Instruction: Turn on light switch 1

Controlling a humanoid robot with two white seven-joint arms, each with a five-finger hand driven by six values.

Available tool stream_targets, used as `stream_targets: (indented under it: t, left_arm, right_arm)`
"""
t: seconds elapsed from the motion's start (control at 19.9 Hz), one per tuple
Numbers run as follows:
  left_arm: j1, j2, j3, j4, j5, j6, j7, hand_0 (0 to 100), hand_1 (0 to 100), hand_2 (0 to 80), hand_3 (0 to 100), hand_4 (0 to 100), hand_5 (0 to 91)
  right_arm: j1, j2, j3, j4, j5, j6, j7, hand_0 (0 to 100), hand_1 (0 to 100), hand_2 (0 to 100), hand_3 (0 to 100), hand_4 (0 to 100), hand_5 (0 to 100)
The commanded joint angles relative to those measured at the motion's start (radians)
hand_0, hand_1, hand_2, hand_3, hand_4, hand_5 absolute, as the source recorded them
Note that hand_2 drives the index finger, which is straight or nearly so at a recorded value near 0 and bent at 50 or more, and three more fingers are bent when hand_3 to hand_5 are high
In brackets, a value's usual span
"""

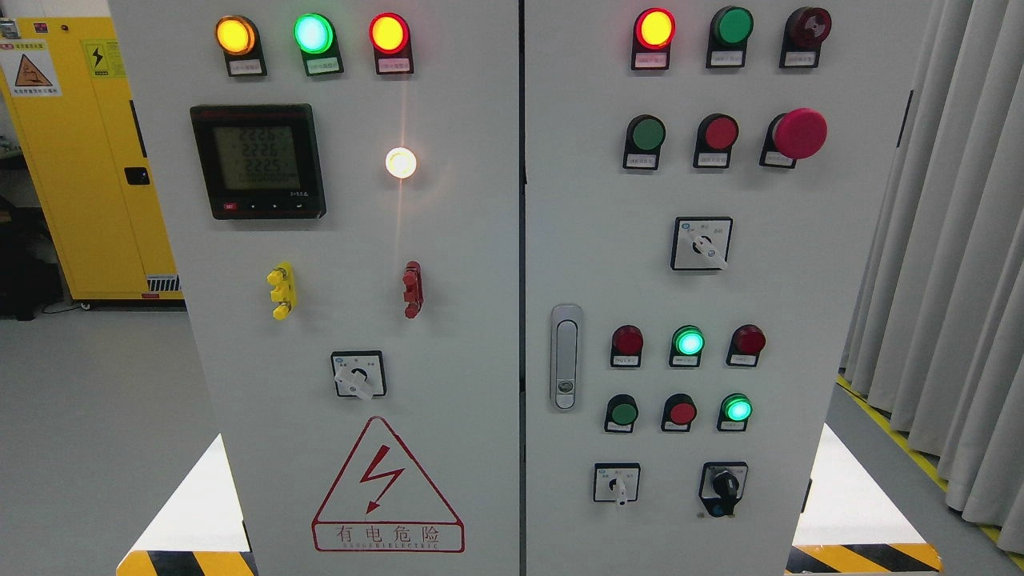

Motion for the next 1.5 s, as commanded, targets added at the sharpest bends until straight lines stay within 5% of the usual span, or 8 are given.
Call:
stream_targets:
  t: [0.0,0.1,0.15,0.2,0.4,0.65,0.75,1.45]
  left_arm:
    - [0.061,0.047,0.047,0.538,0.018,-0.033,-0.044,2,35,33.9,63,62,33.3]
    - [0.061,0.045,0.039,0.671,0.010,-0.033,-0.088,4,37,24.2,49,49,10.9]
    - [0.060,0.044,0.034,0.737,0.009,-0.033,-0.114,4,37,24.2,49,49,10.7]
    - [0.058,0.044,0.027,0.794,0.009,-0.033,-0.134,6,38,16.1,41,43,4.4]
    - [0.044,0.042,-0.033,1.014,-0.003,-0.033,-0.168,13,37,0.2,24,28,0.0]
    - [-0.009,0.019,-0.065,1.216,-0.016,-0.019,-0.202,21,35,0.0,1,12,0.0]
    - [-0.032,0.018,-0.085,1.278,-0.017,0.004,-0.205,22,34,0.0,0,0,0.0]
    - [-0.115,0.022,-0.142,1.407,-0.016,0.185,-0.274,25,17,0.0,0,0,0.0]
  right_arm:
    - [0.000,0.000,0.000,0.000,0.000,0.000,0.001,0,50,4,0,0,0]
    - [0.000,0.000,0.000,0.000,0.000,0.000,0.001,0,50,4,0,0,0]
    - [0.000,0.000,0.000,0.000,0.000,0.000,0.001,0,50,4,0,0,0]
    - [0.000,0.000,0.000,0.000,0.000,0.000,0.001,0,50,4,0,0,0]
    - [0.000,0.000,0.000,0.000,0.000,0.000,0.001,0,50,4,0,0,0]
    - [0.000,0.000,0.000,0.000,0.000,0.000,0.001,0,50,4,0,0,0]
    - [0.000,0.000,0.000,0.000,0.000,0.000,-0.001,0,50,4,0,0,0]
    - [0.000,0.000,0.000,0.000,0.000,0.000,0.001,0,50,4,0,0,0]
